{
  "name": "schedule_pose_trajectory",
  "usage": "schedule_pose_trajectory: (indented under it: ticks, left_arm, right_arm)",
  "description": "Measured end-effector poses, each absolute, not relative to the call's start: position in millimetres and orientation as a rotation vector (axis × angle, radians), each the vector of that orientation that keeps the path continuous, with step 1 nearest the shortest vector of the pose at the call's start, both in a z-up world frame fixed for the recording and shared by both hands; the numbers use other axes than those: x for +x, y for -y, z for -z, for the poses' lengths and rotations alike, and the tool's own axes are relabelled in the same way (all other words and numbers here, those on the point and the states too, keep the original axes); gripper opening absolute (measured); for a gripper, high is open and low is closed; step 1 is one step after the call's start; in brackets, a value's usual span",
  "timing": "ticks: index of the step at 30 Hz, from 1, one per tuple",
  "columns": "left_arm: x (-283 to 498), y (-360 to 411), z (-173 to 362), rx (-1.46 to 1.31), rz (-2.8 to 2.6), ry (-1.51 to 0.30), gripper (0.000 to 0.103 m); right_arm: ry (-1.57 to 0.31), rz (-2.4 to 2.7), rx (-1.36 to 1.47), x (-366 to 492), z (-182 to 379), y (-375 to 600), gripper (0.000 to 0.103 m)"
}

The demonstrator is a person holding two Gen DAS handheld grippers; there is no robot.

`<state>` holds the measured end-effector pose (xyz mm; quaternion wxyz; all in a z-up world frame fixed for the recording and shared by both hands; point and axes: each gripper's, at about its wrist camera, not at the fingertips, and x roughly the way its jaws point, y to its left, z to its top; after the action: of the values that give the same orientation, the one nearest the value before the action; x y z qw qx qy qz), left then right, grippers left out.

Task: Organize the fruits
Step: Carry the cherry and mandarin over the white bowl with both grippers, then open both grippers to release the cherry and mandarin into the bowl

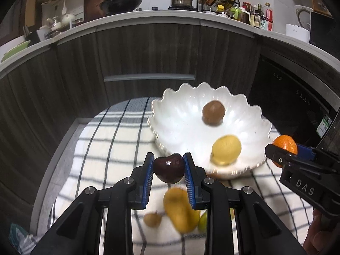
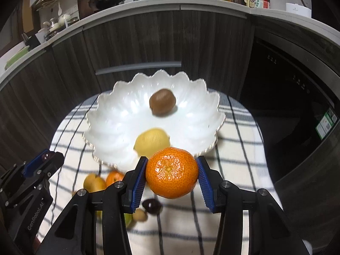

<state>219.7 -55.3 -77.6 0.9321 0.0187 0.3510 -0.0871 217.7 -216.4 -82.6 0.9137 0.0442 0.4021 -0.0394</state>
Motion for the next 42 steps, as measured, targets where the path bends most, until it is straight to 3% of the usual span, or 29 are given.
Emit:
schedule_pose_trajectory:
  ticks: [14, 27, 34, 36, 38, 42]
  left_arm:
    - [296.7, 79.0, 86.5, 0.018, 0.252, -0.771, 0.028]
    - [319.4, 92.6, 109.3, 0.046, 0.269, -0.831, 0.029]
    - [317.3, 88.2, 104.7, 0.049, 0.228, -0.82, 0.056]
    - [315.3, 86.1, 101.6, 0.055, 0.214, -0.816, 0.063]
    - [313.7, 84.2, 98.3, 0.059, 0.2, -0.809, 0.068]
    - [307.4, 78.0, 87.6, 0.059, 0.174, -0.792, 0.078]
  right_arm:
    - [-0.848, 0.103, 0.115, 280.6, 87.5, 240.8, 0.047]
    - [-0.899, 0.078, 0.129, 304.4, 108.8, 246.1, 0.048]
    - [-0.896, 0.095, 0.098, 305.1, 107.3, 245.1, 0.051]
    - [-0.876, 0.115, 0.09, 303.1, 102.2, 245.4, 0.068]
    - [-0.855, 0.138, 0.084, 300.8, 96.2, 245.9, 0.078]
    - [-0.831, 0.161, 0.08, 296.7, 85.2, 245.3, 0.083]
